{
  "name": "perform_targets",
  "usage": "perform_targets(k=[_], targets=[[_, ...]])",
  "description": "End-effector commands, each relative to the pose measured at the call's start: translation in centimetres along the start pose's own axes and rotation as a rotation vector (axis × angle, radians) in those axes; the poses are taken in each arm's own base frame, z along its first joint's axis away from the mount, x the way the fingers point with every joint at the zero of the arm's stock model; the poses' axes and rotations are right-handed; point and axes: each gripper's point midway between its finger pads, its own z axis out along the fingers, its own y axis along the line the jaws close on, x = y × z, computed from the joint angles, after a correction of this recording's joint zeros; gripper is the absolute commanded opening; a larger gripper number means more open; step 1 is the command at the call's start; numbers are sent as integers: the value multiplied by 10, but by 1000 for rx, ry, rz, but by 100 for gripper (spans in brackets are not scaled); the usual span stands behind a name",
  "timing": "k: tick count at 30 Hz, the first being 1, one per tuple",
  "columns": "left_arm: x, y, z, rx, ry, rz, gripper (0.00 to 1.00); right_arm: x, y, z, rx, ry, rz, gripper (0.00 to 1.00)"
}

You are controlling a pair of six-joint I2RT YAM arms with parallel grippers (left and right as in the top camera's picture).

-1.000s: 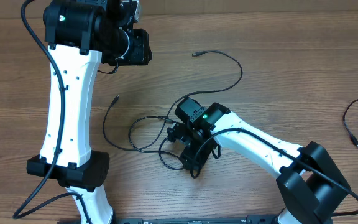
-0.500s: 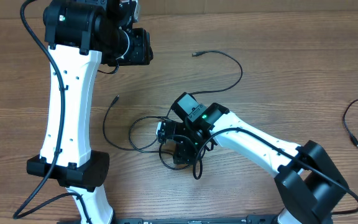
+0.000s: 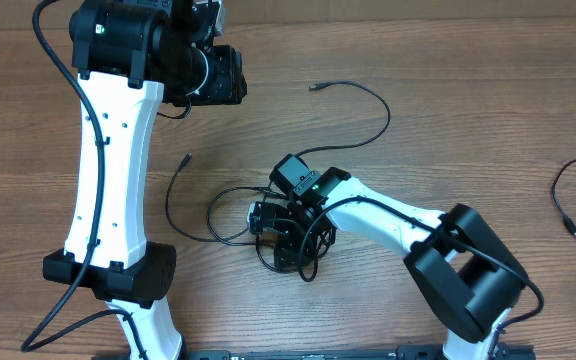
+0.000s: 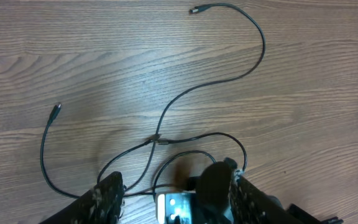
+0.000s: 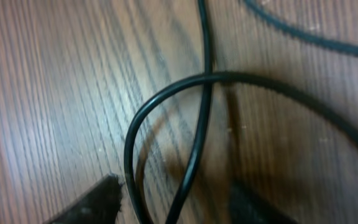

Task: Untangle cables
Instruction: 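Lift the grasped cable with the right gripper toward the left gripper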

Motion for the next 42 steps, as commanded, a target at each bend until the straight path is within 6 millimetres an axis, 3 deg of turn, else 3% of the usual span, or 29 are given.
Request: perform_targets(k=[1, 2, 6, 10, 15, 20, 26, 30, 35, 42], targets=[[1, 0, -1, 6, 1, -13, 55, 3, 4, 9, -45, 3, 28, 15], [1, 0, -1, 6, 1, -13, 55, 3, 4, 10, -48, 2, 34, 4], [1, 0, -1, 4, 1, -13, 56, -3, 1, 9, -36, -15, 72, 4], [0, 2, -1, -4, -1, -13, 57, -23, -17, -14, 46, -65, 137, 4], [0, 3, -2, -6, -4, -16, 58, -66, -37, -83, 208, -208, 200, 4], [-1, 4, -2, -7, -4, -19, 59, -105, -37, -177, 402, -405, 255, 4], [-1, 4, -2, -6, -4, -19, 59, -100, -35, -286, 707, -619, 438, 4], [-2, 4, -2, -4, -10, -18, 61, -94, -16, -330, 748, -751, 509, 4], [-3, 3, -2, 1, -15, -24, 62, -92, 4, -360, 761, -839, 482, 4], [-1, -2, -2, 28, -4, -46, 64, -86, 4, -356, 763, -811, 490, 4]])
